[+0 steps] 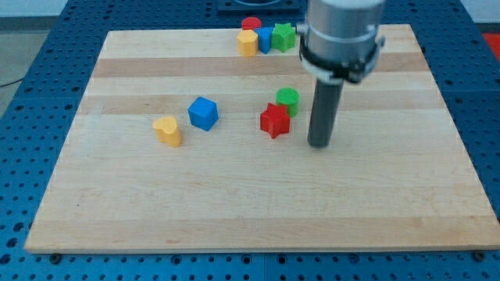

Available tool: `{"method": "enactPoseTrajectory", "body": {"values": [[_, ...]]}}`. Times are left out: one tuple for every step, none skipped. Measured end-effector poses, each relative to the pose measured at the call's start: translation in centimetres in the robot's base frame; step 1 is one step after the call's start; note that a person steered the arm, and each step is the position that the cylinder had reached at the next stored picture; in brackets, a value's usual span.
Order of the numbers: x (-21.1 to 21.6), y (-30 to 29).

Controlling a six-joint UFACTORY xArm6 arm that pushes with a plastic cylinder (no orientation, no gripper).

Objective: Move the yellow heart along with the blue cube towards the center of the board

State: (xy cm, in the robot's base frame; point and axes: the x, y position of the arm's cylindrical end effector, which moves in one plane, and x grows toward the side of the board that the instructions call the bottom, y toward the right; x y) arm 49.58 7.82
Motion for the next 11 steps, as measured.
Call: {"method": "enactPoseTrajectory", "body": {"values": [[3.5,-7.7],[3.5,-18.5],[0.4,-26.0],[-2.8,-26.2],[-3.2,-24.3],[-4.4,-23.0],[-7.3,-22.9],[-10.1,-21.9],[-10.6,-18.7],[-10.5,-15.0],[-11.0,-13.5]]}}
